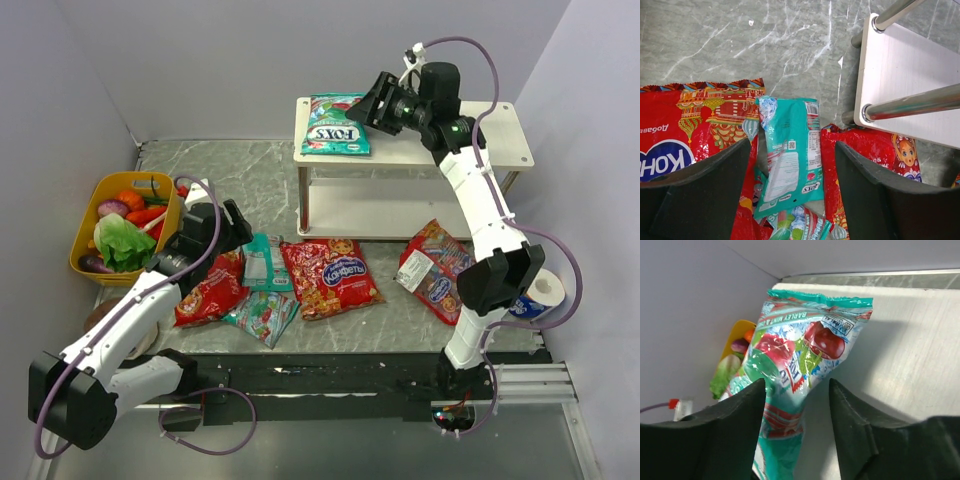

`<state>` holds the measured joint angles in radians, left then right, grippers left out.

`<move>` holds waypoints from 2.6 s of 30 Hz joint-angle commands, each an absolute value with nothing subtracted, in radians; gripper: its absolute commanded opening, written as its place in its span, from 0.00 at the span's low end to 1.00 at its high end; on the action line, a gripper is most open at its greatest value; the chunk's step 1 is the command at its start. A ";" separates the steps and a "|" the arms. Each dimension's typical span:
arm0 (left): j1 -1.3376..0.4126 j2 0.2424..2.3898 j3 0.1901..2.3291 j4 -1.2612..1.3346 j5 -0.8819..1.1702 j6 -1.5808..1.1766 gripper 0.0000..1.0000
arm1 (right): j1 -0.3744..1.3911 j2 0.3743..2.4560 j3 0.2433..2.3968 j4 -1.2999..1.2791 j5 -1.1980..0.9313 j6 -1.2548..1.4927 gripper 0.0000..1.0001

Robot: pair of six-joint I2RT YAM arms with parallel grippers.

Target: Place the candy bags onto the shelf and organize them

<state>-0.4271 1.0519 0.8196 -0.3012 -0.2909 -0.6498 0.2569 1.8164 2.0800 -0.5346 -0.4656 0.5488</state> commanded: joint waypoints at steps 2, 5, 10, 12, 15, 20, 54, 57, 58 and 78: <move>-0.426 1.049 0.868 -0.308 -0.321 -0.657 0.76 | 0.256 1.735 2.037 -0.520 -0.416 0.538 0.78; -0.426 1.045 0.922 -0.357 -0.302 -0.657 0.79 | 0.256 1.655 1.967 -0.499 -0.359 0.529 0.89; -0.426 1.025 0.991 -0.408 -0.291 -0.650 0.92 | 0.259 1.493 1.858 -0.456 -0.328 0.511 1.00; -0.426 1.016 1.011 -0.423 -0.291 -0.644 0.99 | 0.264 1.442 1.816 -0.462 -0.354 0.500 1.00; -0.426 1.002 1.019 -0.437 -0.295 -0.641 0.96 | 0.316 1.341 1.686 -0.413 -0.347 0.457 1.00; -0.426 0.976 1.005 -0.449 -0.302 -0.637 0.96 | 0.512 1.175 1.406 -0.295 -0.325 0.301 1.00; -0.380 1.468 0.845 -0.285 -0.019 -0.787 0.65 | 0.862 0.994 0.934 -0.239 0.011 0.509 0.96; -0.371 1.473 0.847 -0.285 -0.008 -0.790 0.54 | 0.862 0.974 0.914 -0.256 0.024 0.525 0.96; -0.365 1.470 0.847 -0.291 -0.008 -0.792 0.47 | 0.862 0.971 0.916 -0.271 0.032 0.528 0.96; -0.348 1.031 1.022 -0.509 0.193 -0.706 0.01 | 0.862 1.075 0.995 -0.267 -0.049 0.627 0.98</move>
<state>-0.3500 1.1507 0.9623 -0.5156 0.0494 -0.7532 0.8612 1.0630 0.9207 -0.3237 0.0002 0.5991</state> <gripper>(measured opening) 0.022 0.974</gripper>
